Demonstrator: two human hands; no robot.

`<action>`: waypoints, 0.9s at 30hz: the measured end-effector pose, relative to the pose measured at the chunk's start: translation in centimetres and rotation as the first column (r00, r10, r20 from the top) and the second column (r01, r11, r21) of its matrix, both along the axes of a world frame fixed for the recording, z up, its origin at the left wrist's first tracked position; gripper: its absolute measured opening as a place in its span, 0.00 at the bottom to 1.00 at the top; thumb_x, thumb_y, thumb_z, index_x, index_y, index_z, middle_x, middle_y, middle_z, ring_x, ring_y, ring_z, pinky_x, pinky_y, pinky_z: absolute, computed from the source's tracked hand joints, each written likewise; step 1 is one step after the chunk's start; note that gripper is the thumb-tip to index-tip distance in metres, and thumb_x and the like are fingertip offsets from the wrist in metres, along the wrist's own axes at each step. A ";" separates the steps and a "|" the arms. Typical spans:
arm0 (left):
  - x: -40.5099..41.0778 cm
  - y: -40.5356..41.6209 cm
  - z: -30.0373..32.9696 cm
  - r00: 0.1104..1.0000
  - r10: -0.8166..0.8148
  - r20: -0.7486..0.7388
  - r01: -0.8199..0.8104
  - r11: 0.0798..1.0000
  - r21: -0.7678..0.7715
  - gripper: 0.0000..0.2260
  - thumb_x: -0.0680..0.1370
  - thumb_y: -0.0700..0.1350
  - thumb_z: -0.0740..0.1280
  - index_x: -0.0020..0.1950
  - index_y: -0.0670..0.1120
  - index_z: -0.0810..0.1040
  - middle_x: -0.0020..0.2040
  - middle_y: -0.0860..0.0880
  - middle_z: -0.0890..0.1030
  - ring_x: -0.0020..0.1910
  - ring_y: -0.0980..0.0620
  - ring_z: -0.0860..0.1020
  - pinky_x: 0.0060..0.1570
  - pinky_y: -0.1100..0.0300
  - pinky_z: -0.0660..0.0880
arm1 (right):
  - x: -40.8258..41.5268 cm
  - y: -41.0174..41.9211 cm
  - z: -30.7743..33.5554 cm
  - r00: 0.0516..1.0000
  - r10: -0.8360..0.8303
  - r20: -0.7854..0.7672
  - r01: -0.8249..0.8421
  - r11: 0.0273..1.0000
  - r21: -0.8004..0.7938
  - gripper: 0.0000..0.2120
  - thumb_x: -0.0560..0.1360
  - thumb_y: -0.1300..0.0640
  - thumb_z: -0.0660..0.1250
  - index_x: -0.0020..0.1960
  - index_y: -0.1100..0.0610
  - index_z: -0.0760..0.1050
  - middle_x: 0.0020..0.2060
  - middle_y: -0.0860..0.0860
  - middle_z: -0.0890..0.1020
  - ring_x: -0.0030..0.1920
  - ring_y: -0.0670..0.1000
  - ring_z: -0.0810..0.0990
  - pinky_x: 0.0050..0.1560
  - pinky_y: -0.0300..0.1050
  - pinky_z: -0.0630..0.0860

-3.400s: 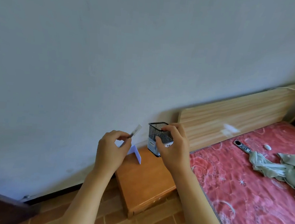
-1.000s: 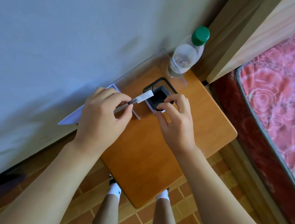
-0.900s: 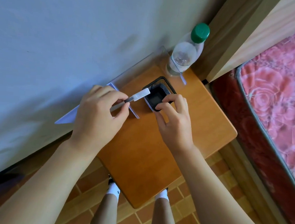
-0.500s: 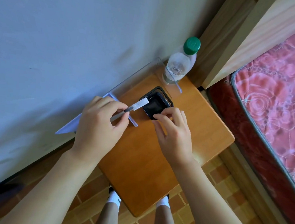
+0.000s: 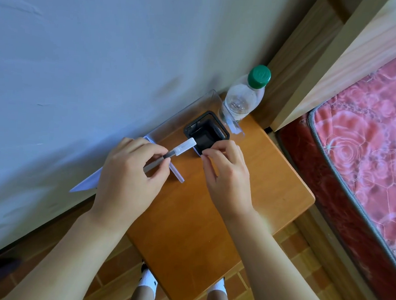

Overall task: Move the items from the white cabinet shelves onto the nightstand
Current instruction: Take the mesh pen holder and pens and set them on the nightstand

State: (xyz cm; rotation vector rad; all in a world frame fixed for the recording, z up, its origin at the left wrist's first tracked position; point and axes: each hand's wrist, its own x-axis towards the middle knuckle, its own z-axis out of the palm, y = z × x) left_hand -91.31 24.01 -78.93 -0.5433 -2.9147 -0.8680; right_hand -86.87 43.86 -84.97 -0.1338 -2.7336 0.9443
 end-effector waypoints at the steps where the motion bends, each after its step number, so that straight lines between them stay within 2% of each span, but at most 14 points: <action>1: 0.1 0.0 0.0 1.000 0.002 0.001 -0.002 1.000 0.006 0.06 0.78 0.43 0.72 0.52 0.42 0.86 0.46 0.48 0.85 0.47 0.55 0.74 0.43 0.60 0.71 | -0.3 0.0 0.0 1.000 0.000 0.000 0.000 1.000 0.001 0.04 0.81 0.63 0.71 0.54 0.62 0.85 0.51 0.54 0.79 0.51 0.52 0.77 0.53 0.32 0.69; 4: 0.2 0.0 0.1 1.000 0.006 0.016 -0.006 1.000 0.022 0.09 0.80 0.46 0.69 0.52 0.42 0.86 0.46 0.48 0.85 0.47 0.53 0.76 0.44 0.61 0.72 | -1.1 0.2 -0.1 1.000 -0.008 0.003 0.008 1.000 0.013 0.05 0.81 0.63 0.71 0.54 0.62 0.85 0.52 0.54 0.79 0.52 0.52 0.77 0.55 0.29 0.66; 9: 0.4 0.1 0.0 1.000 0.013 0.025 -0.014 0.999 0.029 0.10 0.80 0.47 0.68 0.52 0.42 0.86 0.46 0.49 0.85 0.48 0.57 0.74 0.46 0.68 0.68 | -1.9 0.5 0.0 1.000 -0.029 -0.011 0.029 1.000 0.002 0.04 0.81 0.63 0.71 0.53 0.62 0.85 0.51 0.54 0.79 0.52 0.52 0.77 0.55 0.29 0.66; 15: 0.5 0.1 -0.2 1.000 0.015 0.023 -0.016 1.000 0.021 0.09 0.79 0.46 0.70 0.53 0.43 0.86 0.47 0.49 0.86 0.49 0.57 0.74 0.46 0.69 0.68 | -2.0 0.4 -0.1 0.999 -0.047 -0.014 0.047 0.999 -0.004 0.05 0.81 0.62 0.71 0.53 0.62 0.84 0.52 0.54 0.79 0.52 0.51 0.76 0.55 0.30 0.68; 20: 0.6 0.2 0.0 1.000 0.016 -0.002 -0.016 0.999 0.037 0.09 0.81 0.46 0.69 0.52 0.42 0.86 0.46 0.48 0.85 0.48 0.56 0.75 0.46 0.62 0.72 | -2.4 0.3 -0.3 0.998 -0.055 -0.025 0.054 0.998 -0.026 0.05 0.81 0.63 0.70 0.53 0.62 0.84 0.51 0.54 0.79 0.53 0.52 0.78 0.56 0.32 0.69; 24: 0.6 0.1 0.1 1.000 0.006 0.027 -0.006 1.000 0.023 0.07 0.80 0.45 0.71 0.53 0.43 0.86 0.47 0.49 0.85 0.49 0.56 0.75 0.47 0.68 0.69 | -2.5 0.4 -0.3 0.998 -0.056 -0.020 0.055 0.998 -0.031 0.04 0.81 0.63 0.71 0.53 0.61 0.84 0.52 0.54 0.79 0.53 0.51 0.77 0.56 0.34 0.71; 27: 0.7 0.2 0.1 1.000 0.008 0.028 -0.009 1.000 0.026 0.09 0.80 0.47 0.69 0.53 0.43 0.86 0.47 0.49 0.85 0.48 0.56 0.75 0.47 0.67 0.69 | -2.6 0.2 -0.3 0.998 -0.063 -0.015 0.062 0.997 -0.034 0.04 0.81 0.63 0.71 0.53 0.61 0.84 0.51 0.54 0.79 0.53 0.52 0.77 0.56 0.33 0.70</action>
